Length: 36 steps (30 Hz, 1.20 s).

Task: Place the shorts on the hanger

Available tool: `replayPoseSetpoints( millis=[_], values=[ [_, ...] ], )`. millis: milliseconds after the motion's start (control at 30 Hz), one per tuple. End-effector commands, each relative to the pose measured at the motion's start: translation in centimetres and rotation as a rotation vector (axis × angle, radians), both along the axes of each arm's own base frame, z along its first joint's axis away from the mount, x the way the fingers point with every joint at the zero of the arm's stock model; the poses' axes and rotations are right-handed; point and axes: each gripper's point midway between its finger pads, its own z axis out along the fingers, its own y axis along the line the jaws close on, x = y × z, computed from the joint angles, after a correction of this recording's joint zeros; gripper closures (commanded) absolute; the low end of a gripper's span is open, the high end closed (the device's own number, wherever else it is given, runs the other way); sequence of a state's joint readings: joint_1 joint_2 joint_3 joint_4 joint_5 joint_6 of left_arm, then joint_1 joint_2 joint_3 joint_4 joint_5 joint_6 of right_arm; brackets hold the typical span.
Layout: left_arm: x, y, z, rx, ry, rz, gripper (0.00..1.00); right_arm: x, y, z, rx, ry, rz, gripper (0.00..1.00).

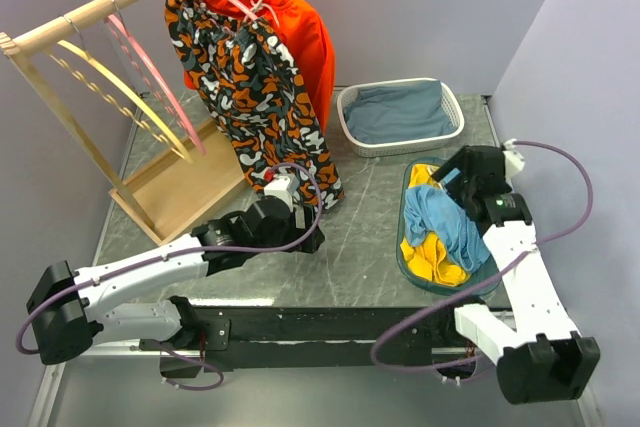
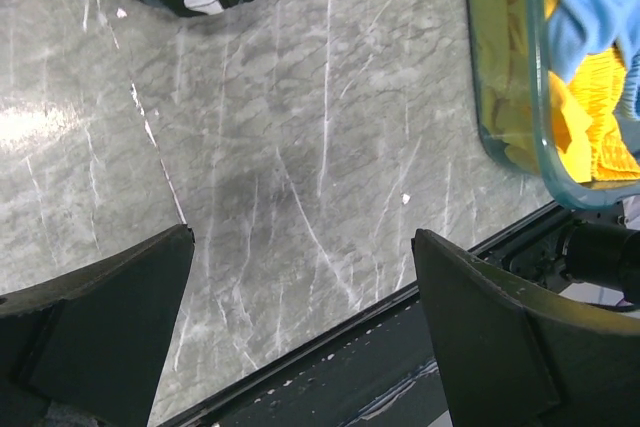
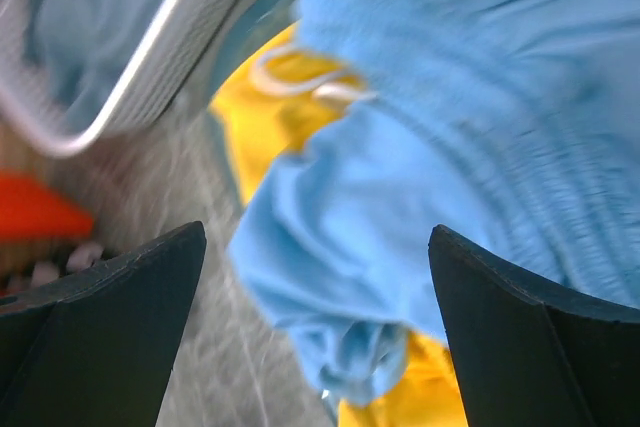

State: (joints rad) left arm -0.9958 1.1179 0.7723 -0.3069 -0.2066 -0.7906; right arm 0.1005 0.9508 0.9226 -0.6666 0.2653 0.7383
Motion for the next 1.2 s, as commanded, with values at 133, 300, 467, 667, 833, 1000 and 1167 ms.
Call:
replayPoseSetpoints(
  millis=[133, 300, 467, 667, 833, 1000, 1167],
  values=[
    [0.6, -0.2, 4.0, -0.065, -0.079, -0.008, 0.04, 0.5, -6.6, -4.1, 0.109, 0.066, -0.214, 0.0],
    [0.3, -0.4, 4.8, -0.112, -0.092, -0.017, 0.04, 0.7, -7.5, -7.6, 0.166, 0.121, -0.253, 0.01],
    [0.2, -0.1, 4.9, -0.116, -0.096, -0.013, 0.04, 1.4, -8.4, -10.2, 0.199, 0.178, -0.302, 0.05],
    [0.1, 0.4, 5.6, -0.13, -0.111, -0.001, 0.04, 0.9, -9.8, -10.6, 0.169, 0.186, -0.367, 0.29],
    [0.2, 0.5, 5.7, -0.128, -0.118, 0.006, 0.03, 1.0, -9.8, -9.3, 0.159, 0.157, -0.349, 0.7],
    [0.3, 0.7, 5.7, -0.125, -0.116, 0.012, 0.04, 1.3, -9.4, -6.4, 0.148, 0.097, -0.293, 1.0],
    [0.4, 0.9, 5.7, -0.121, -0.121, 0.022, 0.03, 1.0, -9.1, -4.1, 0.13, 0.044, -0.265, 1.0]
  ],
)
